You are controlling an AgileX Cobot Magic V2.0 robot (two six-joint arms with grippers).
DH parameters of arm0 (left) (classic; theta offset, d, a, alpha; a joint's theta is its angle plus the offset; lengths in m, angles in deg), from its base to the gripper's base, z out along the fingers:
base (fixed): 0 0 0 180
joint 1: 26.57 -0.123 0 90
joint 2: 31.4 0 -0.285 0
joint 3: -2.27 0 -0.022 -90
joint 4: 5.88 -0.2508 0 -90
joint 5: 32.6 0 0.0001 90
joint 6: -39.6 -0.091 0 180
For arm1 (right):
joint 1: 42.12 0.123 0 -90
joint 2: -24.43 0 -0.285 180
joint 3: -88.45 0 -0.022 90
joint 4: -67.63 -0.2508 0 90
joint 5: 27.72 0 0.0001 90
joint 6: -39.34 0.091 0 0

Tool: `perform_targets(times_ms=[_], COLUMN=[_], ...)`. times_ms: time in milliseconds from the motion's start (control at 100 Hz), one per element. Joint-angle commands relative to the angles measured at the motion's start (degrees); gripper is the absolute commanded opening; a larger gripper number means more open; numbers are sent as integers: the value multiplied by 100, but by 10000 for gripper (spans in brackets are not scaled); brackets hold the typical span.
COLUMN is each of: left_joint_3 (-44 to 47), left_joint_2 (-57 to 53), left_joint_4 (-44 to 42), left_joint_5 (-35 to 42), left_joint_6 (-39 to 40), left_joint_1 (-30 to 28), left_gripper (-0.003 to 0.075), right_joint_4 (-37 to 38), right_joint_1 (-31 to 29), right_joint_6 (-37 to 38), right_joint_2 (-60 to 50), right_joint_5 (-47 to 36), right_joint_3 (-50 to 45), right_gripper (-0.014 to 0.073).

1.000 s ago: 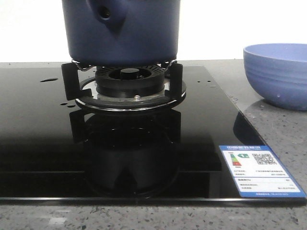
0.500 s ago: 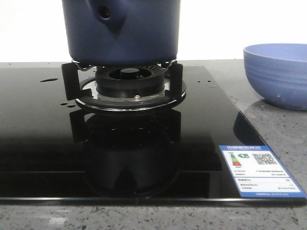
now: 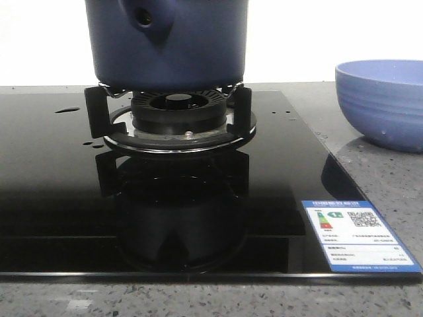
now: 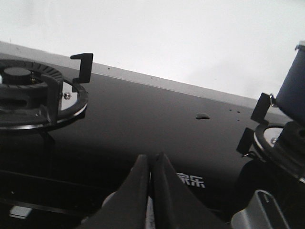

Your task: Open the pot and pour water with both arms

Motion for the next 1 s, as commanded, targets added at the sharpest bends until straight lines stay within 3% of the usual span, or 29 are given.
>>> perform_targets(times_ms=[0,180,300,500,660,820,990], left_joint_3=[187,187,135,-575,-1712,-2769,-3337], left_joint_2=[-155,-155,-155,-96,501,1399,2048], left_joint_4=[483,1795,2537,2129,1041,1635,2678], left_joint_5=[478,610,668,344,-805,-1738,-1974], left_joint_6=[20,20,20,20,-30,-1418,-2569], left_joint_1=[42,42,42,42,42,42,333], left_gripper=[-19,-19,-19,-19,-19,-19,-18], right_joint_4=[-407,-2028,-2198,-2169,-1867,-1815,-1815], right_joint_1=[-28,-28,-28,-28,-28,-28,-28], right_joint_6=[-6,-6,-6,-6,-572,-1719,-1892], right_joint_2=[-78,-78,-78,41,793,1882,2709], right_joint_5=[-569,-569,-290,311,1286,2108,2363], right_joint_3=[-149,-149,-1,813,1870,2935,3482], right_gripper=[-57,-57,-56,-55,-54,-55,-55])
